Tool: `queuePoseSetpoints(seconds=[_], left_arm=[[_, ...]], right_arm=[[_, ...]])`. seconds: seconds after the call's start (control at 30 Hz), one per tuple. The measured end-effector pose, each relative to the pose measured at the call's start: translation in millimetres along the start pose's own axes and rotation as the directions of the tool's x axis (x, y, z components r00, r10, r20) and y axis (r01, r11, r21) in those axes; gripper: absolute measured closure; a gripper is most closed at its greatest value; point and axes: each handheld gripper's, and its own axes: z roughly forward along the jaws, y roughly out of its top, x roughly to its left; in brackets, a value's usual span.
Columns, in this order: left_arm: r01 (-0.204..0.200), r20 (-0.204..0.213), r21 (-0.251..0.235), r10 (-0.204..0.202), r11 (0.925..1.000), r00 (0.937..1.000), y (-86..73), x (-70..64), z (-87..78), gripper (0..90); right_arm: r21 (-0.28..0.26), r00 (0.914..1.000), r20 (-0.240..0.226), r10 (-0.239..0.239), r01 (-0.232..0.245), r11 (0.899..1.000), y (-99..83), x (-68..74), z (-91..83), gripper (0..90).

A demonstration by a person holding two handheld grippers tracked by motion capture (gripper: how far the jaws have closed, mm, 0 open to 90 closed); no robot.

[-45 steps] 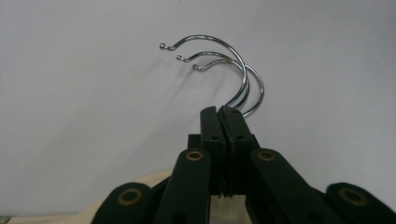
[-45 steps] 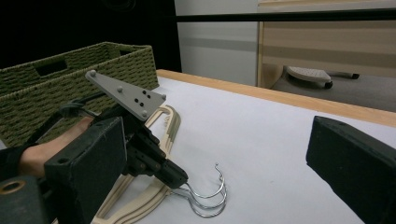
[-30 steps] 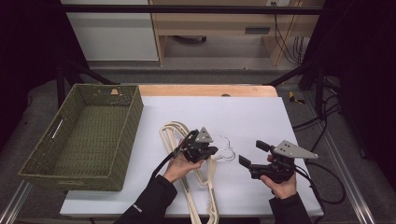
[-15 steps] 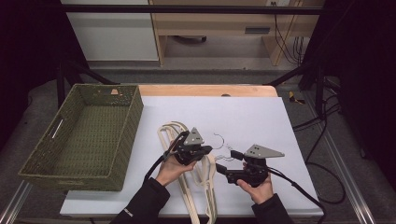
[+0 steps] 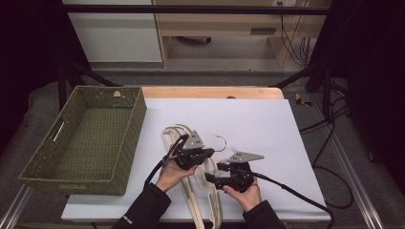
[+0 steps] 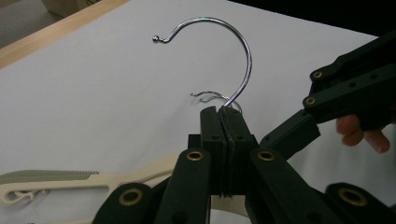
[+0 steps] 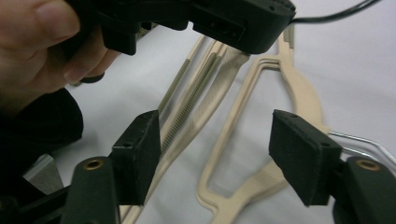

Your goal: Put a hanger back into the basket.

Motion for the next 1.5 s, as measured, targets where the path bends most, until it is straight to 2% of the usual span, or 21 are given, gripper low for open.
queuePoseSetpoints(seconds=[0.13, 0.2, 0.4, 0.47, 0.63, 0.73, 0.77, 0.83, 0.87, 0.9, 0.93, 0.97, 1.0, 1.07, 1.17, 1.2, 1.23, 1.27, 1.33, 1.37, 1.5], left_arm=[[0.002, -0.001, -0.001, -0.002, 1.0000, 1.0000, 0.1, -0.6, -0.9, 88.8], [0.002, -0.003, -0.003, -0.002, 1.0000, 1.0000, 0.2, -0.6, -1.2, 88.8], [0.014, -0.003, -0.002, -0.014, 0.9999, 0.9999, -0.3, -1.7, -0.3, 88.8], [0.007, -0.002, 0.000, -0.007, 1.0000, 1.0000, -0.3, -1.6, 0.0, 88.7], [0.018, 0.000, -0.004, -0.018, 0.9998, 0.9998, -0.3, -1.9, -0.6, 88.5], [0.007, 0.000, -0.007, -0.007, 0.9999, 1.0000, 0.2, -0.7, -2.4, 88.0], [0.017, 0.007, -0.011, -0.017, 0.9998, 0.9998, 0.3, -0.3, -3.7, 80.0], [0.017, -0.001, -0.015, -0.017, 0.9998, 0.9999, 1.1, 1.6, -8.6, 71.8], [0.012, -0.029, -0.018, -0.013, 0.9998, 0.9995, 1.9, 3.3, -18.3, 67.3], [0.012, -0.029, -0.018, -0.013, 0.9998, 0.9995, 1.9, 3.3, -18.3, 63.5], [0.016, -0.054, -0.034, -0.018, 0.9993, 0.9984, 2.6, 6.4, -32.6, 58.2], [0.016, -0.054, -0.034, -0.018, 0.9993, 0.9984, 2.6, 6.4, -32.6, 54.3], [0.026, -0.085, -0.052, -0.030, 0.9983, 0.9959, 2.4, 11.3, -49.7, 49.6], [0.051, -0.111, -0.076, -0.059, 0.9958, 0.9920, 0.4, 16.4, -67.0, 40.6], [0.077, -0.135, -0.098, -0.090, 0.9922, 0.9868, -6.7, 22.0, -91.4, 31.6], [0.077, -0.135, -0.098, -0.090, 0.9922, 0.9868, -6.7, 22.0, -91.4, 29.5], [0.078, -0.165, -0.099, -0.094, 0.9920, 0.9818, -13.8, 23.5, -105.1, 27.7], [0.082, -0.173, -0.103, -0.099, 0.9913, 0.9799, -17.7, 23.9, -110.9, 26.1], [0.089, -0.176, -0.106, -0.107, 0.9903, 0.9786, -21.8, 24.2, -116.1, 24.9], [0.100, -0.173, -0.115, -0.119, 0.9883, 0.9776, -27.0, 24.3, -121.7, 22.7], [0.132, -0.158, -0.135, -0.153, 0.9821, 0.9755, -43.0, 23.7, -133.5, 20.1]], right_arm=[[-0.001, 0.9995, -0.014, 0.030, -0.030, 1.000, 1.1, -2.1, 4.0, 44.1], [-0.011, 0.9984, -0.022, 0.053, -0.053, 0.999, 3.9, -3.5, 6.0, 52.4], [0.019, 0.9986, -0.019, 0.049, -0.049, 0.999, 7.1, 0.5, 14.0, 64.0], [0.028, 0.9971, -0.041, 0.064, -0.063, 0.998, 7.2, 0.6, 15.7, 69.8], [0.046, 0.9921, -0.060, 0.110, -0.107, 0.993, 8.6, -1.1, 16.3, 74.0], [0.047, 0.9885, -0.060, 0.139, -0.136, 0.990, 9.2, -0.6, 16.1, 75.1], [0.057, 0.9846, -0.059, 0.165, -0.162, 0.985, 10.0, -0.7, 15.6, 76.1], [0.060, 0.9829, -0.057, 0.175, -0.171, 0.983, 10.3, -1.1, 15.5, 76.6], [0.059, 0.9800, -0.061, 0.189, -0.186, 0.981, 11.5, -1.4, 14.6, 77.7], [0.059, 0.9800, -0.061, 0.189, -0.186, 0.981, 11.5, -1.4, 14.6, 77.7], [0.059, 0.9755, -0.063, 0.211, -0.207, 0.977, 12.8, -0.3, 12.8, 78.8], [0.059, 0.9755, -0.063, 0.211, -0.207, 0.977, 12.8, -0.3, 12.8, 78.8], [0.044, 0.9752, -0.064, 0.212, -0.209, 0.977, 14.2, -0.5, 10.8, 80.0], [0.036, 0.9729, -0.062, 0.223, -0.221, 0.975, 16.0, 0.2, 8.2, 81.1], [0.026, 0.9721, -0.061, 0.226, -0.225, 0.974, 17.7, -0.2, 6.0, 82.4], [0.025, 0.9707, -0.064, 0.232, -0.230, 0.973, 18.1, 0.1, 5.4, 83.2], [0.024, 0.9695, -0.069, 0.235, -0.234, 0.972, 18.4, 0.2, 4.9, 83.9], [0.024, 0.9681, -0.077, 0.239, -0.237, 0.971, 18.8, 0.3, 4.5, 84.9], [0.023, 0.9655, -0.086, 0.246, -0.245, 0.969, 19.2, 0.7, 4.0, 85.8], [0.022, 0.9600, -0.110, 0.257, -0.257, 0.966, 20.5, 1.4, 2.5, 87.1], [0.018, 0.9624, -0.119, 0.244, -0.244, 0.970, 21.6, 1.7, -0.9, 87.1]])
